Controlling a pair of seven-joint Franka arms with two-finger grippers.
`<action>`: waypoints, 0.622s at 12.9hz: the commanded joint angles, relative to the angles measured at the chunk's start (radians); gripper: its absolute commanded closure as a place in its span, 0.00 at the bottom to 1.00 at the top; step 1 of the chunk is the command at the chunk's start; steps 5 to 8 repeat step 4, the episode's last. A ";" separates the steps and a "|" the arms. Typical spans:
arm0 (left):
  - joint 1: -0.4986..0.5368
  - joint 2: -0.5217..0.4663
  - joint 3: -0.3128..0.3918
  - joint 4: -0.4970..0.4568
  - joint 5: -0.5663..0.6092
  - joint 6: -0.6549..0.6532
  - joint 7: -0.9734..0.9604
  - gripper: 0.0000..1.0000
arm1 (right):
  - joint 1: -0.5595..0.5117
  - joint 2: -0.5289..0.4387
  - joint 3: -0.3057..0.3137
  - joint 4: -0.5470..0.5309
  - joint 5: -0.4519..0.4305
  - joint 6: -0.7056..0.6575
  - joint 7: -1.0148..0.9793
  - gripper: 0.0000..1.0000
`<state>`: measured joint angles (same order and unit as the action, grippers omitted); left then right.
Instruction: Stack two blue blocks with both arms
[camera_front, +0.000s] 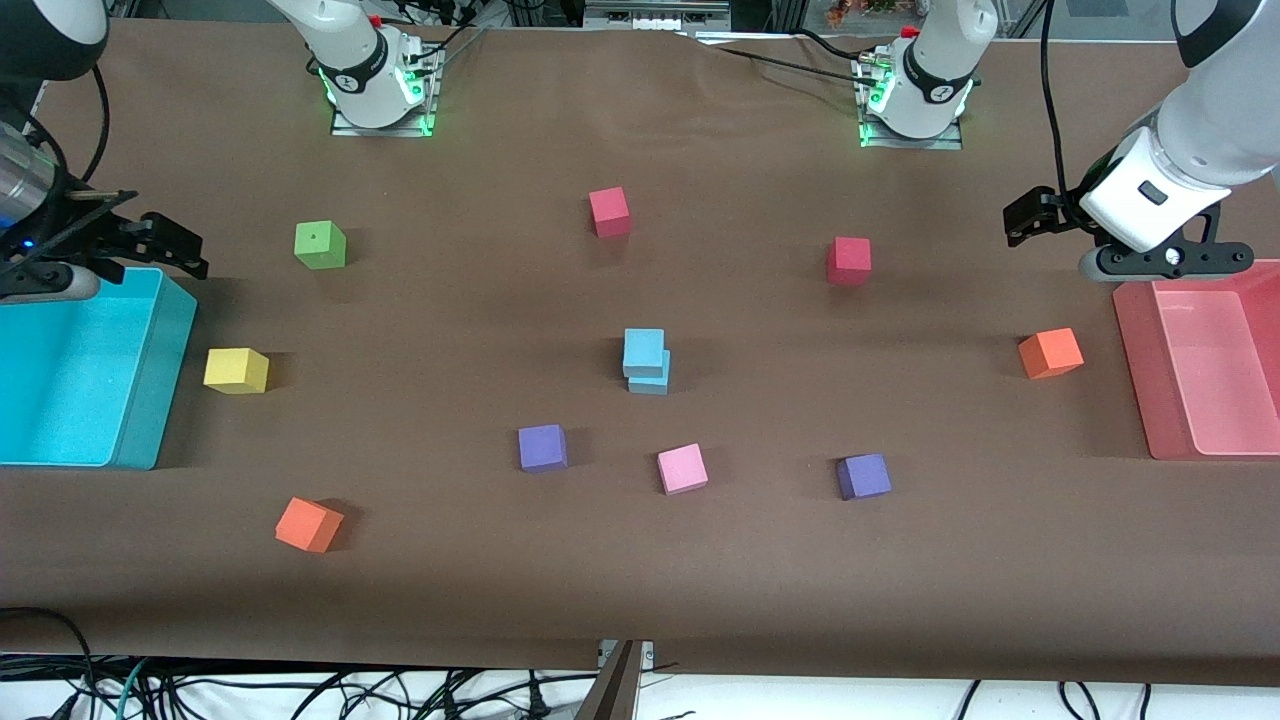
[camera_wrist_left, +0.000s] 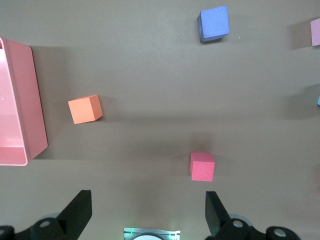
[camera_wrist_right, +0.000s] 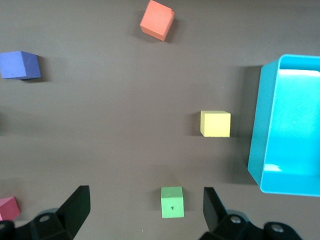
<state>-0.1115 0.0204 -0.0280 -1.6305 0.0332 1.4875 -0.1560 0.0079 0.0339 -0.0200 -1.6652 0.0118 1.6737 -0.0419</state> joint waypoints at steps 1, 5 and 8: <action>0.010 -0.022 -0.010 -0.022 0.011 -0.003 0.012 0.00 | 0.037 -0.015 -0.051 -0.001 0.014 -0.019 0.020 0.00; 0.010 -0.022 -0.010 -0.022 0.013 -0.004 0.012 0.00 | 0.037 -0.025 -0.045 -0.008 0.014 -0.023 0.014 0.00; 0.010 -0.022 -0.010 -0.022 0.013 -0.004 0.012 0.00 | 0.037 -0.025 -0.045 -0.008 0.014 -0.023 0.014 0.00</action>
